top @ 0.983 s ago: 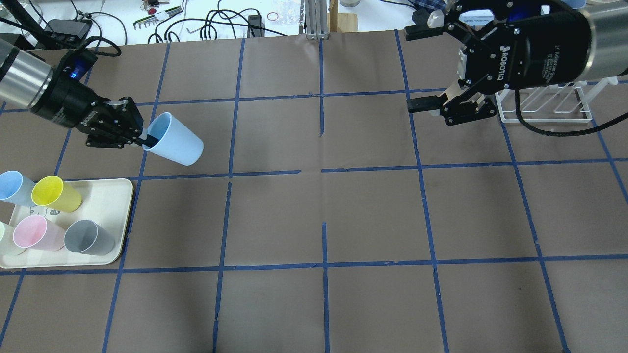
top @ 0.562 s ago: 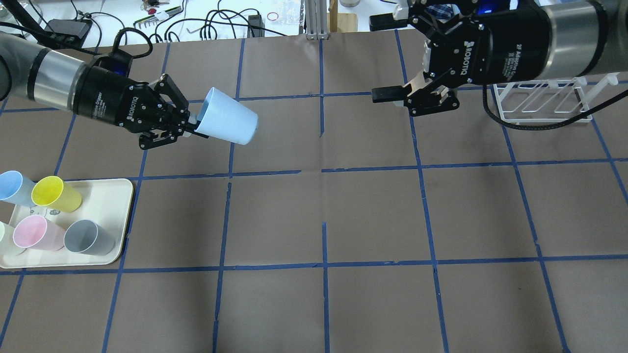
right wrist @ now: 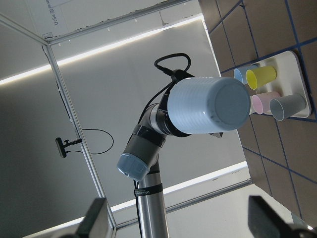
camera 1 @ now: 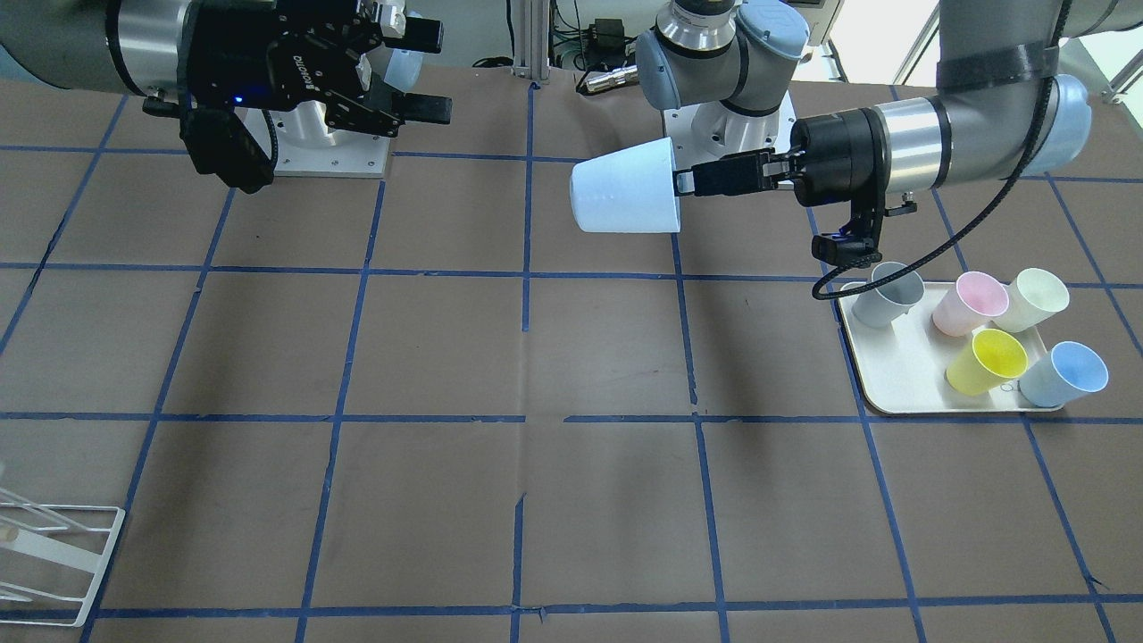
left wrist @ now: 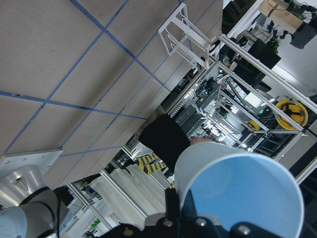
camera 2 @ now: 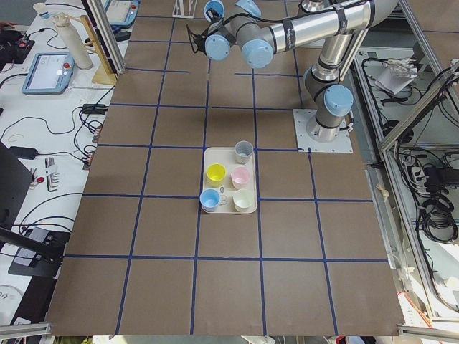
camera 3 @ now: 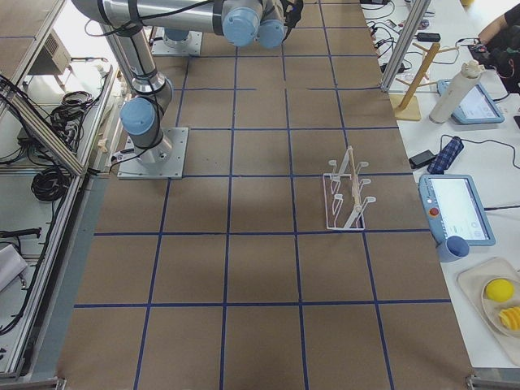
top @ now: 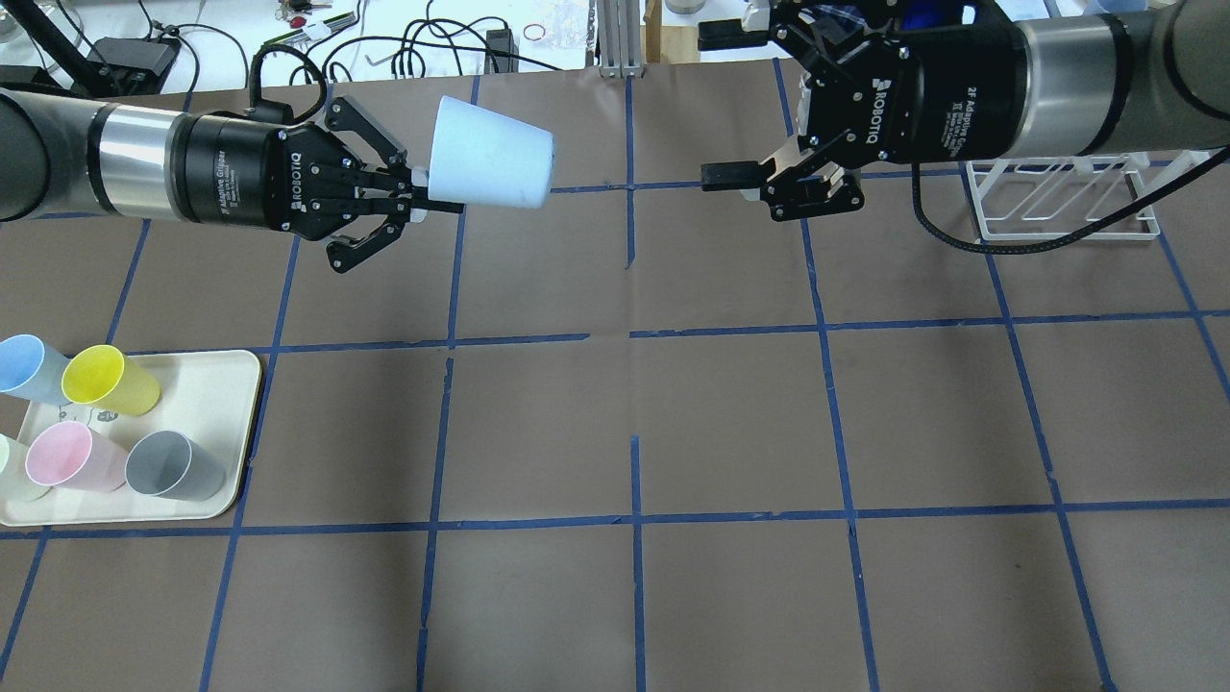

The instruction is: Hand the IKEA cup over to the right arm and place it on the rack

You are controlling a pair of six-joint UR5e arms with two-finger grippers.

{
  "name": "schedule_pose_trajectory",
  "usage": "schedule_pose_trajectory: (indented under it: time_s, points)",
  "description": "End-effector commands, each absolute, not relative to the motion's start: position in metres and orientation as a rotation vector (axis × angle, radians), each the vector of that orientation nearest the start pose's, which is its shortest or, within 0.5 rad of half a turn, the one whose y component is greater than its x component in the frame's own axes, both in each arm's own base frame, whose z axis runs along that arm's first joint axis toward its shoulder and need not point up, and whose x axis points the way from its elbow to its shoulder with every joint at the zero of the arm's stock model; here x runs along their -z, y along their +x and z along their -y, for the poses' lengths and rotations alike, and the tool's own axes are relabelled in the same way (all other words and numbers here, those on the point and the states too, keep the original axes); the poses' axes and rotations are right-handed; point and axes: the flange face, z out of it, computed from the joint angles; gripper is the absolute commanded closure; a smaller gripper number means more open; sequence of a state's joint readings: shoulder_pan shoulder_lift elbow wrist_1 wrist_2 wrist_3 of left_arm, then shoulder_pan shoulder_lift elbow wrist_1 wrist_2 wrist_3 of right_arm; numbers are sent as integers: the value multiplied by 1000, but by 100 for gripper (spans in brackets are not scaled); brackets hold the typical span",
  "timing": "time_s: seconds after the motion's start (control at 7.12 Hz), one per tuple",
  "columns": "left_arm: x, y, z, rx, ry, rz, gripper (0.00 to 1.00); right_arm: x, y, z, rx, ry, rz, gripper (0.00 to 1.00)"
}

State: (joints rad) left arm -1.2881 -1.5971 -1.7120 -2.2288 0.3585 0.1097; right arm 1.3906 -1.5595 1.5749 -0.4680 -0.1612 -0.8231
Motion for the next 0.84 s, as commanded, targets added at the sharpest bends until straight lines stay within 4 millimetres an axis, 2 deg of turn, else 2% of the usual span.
schedule_pose_trajectory:
  time_s: [0.0,0.14,0.28,0.42,0.7]
  points:
    - [-427,-129,484,563,731,1558,100,-463,156,472,-258,302,-1611,0]
    - [-427,-145,479,580,708,1560,100,-460,165,472,-271,294,-1610,0]
    - [-422,-154,477,590,729,1516,100,-452,165,479,-285,312,-1602,0]
    - [-408,-156,468,608,740,1507,100,-443,164,487,-302,326,-1598,0]
    - [-400,-157,464,612,745,1500,100,-444,164,487,-298,321,-1599,0]
